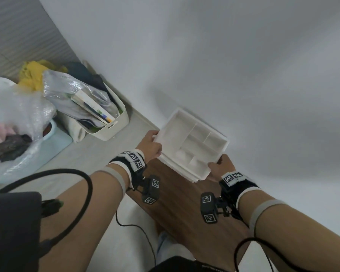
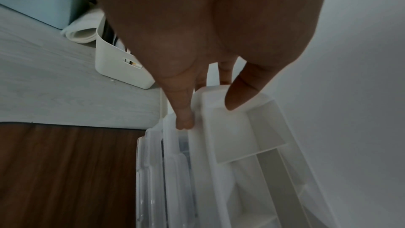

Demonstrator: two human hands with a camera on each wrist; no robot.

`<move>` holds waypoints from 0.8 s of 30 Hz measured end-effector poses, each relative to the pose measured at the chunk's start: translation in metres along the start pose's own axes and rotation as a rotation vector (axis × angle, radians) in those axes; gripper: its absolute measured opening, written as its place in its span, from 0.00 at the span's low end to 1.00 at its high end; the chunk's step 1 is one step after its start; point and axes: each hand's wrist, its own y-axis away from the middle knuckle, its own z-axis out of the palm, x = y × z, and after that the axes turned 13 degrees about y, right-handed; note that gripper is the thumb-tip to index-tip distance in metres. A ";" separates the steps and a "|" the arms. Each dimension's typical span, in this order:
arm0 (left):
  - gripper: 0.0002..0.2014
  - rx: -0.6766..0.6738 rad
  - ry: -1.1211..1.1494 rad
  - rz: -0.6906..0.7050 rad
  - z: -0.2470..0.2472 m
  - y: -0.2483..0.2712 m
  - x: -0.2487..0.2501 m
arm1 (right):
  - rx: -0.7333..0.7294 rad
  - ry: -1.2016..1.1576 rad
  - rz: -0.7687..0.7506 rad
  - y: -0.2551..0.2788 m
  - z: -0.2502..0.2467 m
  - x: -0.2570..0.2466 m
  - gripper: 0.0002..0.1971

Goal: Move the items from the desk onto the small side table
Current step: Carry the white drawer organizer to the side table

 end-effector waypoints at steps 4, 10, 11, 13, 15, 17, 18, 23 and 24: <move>0.37 -0.072 -0.188 -0.051 0.005 0.017 0.007 | -0.077 0.003 0.067 0.002 -0.006 -0.003 0.22; 0.35 0.010 -0.271 0.009 -0.016 0.085 0.040 | -0.077 -0.030 0.034 0.065 -0.046 -0.041 0.30; 0.31 0.016 -0.236 0.019 -0.026 0.100 0.048 | -0.143 -0.038 -0.021 0.080 -0.055 -0.053 0.27; 0.21 0.051 -0.003 0.009 -0.050 0.142 0.067 | -0.272 -0.018 -0.129 0.108 -0.071 -0.082 0.20; 0.12 0.108 0.224 -0.004 -0.074 0.198 0.088 | -0.286 -0.036 -0.209 0.145 -0.083 -0.119 0.16; 0.10 0.191 0.284 0.047 -0.101 0.258 0.100 | -0.274 -0.012 -0.302 0.192 -0.090 -0.158 0.16; 0.10 0.228 0.303 0.070 -0.113 0.283 0.100 | -0.278 0.021 -0.362 0.214 -0.091 -0.175 0.16; 0.10 0.542 0.395 0.202 -0.178 0.429 0.072 | -0.465 0.032 -0.583 0.352 -0.066 -0.237 0.06; 0.10 0.632 0.429 0.234 -0.189 0.472 0.055 | -0.518 0.056 -0.646 0.395 -0.052 -0.243 0.05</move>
